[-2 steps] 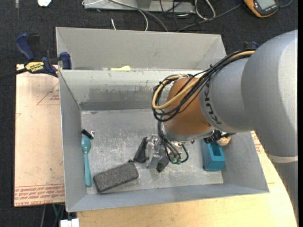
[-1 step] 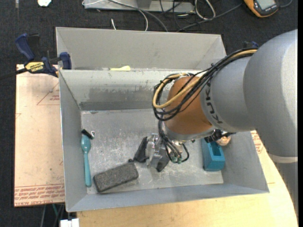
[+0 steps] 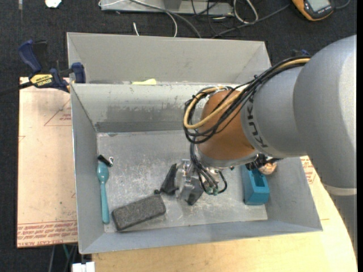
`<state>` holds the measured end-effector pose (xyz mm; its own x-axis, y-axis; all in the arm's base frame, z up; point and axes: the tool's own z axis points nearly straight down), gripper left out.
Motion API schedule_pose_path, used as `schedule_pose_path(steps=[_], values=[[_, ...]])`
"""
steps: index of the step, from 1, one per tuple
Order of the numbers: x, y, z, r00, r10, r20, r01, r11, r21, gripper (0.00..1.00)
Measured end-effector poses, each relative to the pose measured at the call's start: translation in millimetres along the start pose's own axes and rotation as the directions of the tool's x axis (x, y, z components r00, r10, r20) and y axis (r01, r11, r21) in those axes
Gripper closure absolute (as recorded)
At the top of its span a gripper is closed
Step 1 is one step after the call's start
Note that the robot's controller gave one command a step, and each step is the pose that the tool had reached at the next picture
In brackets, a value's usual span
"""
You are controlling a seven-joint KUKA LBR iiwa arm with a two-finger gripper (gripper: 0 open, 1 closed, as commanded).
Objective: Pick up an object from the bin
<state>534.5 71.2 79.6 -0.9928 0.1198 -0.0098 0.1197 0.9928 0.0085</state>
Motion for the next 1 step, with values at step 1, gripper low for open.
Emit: schedule_pose_path(steps=[1], values=[[2.1, -0.2, -22.8, 1.0, -0.001, -0.008, 0.001, 1.0, 0.001, 1.0]])
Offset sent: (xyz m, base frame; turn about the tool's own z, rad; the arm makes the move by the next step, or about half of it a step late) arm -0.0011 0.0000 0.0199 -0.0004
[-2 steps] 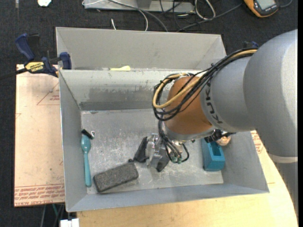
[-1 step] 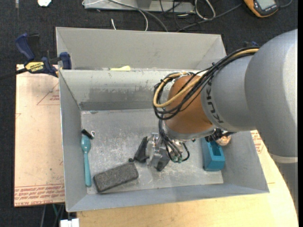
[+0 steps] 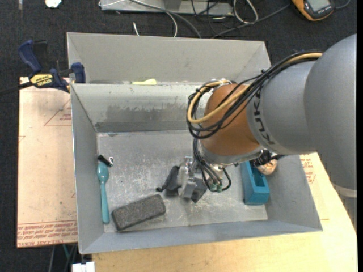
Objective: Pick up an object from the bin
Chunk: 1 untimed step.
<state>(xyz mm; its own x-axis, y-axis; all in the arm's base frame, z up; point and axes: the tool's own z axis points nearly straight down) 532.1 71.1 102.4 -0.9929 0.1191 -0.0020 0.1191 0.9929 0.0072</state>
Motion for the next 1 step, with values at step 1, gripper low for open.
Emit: schedule_pose_path(steps=[1], values=[[-2.0, 0.6, -38.4, 1.0, 0.0, 0.006, 0.0, 1.0, -0.001, 1.0]])
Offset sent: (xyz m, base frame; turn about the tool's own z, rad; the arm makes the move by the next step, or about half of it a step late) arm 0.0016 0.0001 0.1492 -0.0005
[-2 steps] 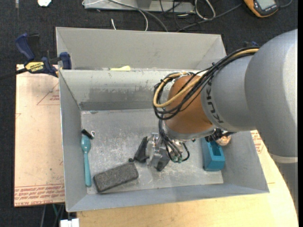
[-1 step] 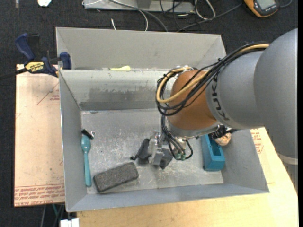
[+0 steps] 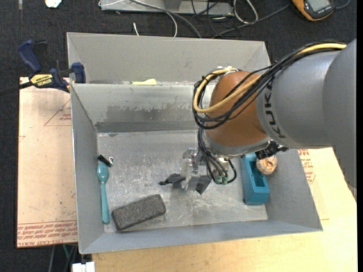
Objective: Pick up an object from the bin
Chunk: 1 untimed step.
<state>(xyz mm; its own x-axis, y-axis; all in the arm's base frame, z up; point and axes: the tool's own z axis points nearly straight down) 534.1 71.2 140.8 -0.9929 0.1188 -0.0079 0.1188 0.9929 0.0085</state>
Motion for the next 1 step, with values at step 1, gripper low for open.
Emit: schedule_pose_path(steps=[1], values=[[0.2, 0.2, -41.9, 1.0, -0.001, -0.003, 0.001, 1.0, 0.001, 1.0]])
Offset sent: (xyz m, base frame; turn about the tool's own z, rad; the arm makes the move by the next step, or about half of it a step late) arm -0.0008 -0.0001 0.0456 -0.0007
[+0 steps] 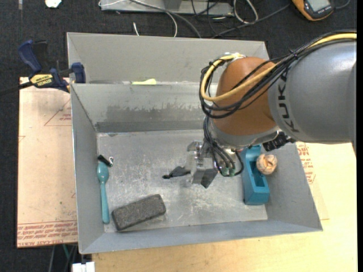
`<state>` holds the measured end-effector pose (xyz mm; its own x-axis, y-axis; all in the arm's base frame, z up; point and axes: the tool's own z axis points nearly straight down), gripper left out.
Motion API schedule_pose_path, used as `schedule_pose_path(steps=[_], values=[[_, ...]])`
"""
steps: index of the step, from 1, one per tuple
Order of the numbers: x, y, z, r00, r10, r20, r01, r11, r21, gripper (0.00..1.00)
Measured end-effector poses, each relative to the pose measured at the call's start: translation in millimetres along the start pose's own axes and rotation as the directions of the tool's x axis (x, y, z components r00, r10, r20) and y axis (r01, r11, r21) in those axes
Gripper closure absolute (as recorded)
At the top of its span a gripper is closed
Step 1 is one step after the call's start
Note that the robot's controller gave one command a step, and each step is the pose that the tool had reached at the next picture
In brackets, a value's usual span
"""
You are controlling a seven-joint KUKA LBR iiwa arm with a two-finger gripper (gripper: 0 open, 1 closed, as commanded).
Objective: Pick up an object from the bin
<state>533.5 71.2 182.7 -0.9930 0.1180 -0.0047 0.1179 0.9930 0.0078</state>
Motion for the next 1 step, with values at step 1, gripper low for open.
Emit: schedule_pose_path(steps=[1], values=[[-1.2, 0.6, -37.4, 1.0, -0.001, 0.004, 0.001, 1.0, -0.001, 1.0]])
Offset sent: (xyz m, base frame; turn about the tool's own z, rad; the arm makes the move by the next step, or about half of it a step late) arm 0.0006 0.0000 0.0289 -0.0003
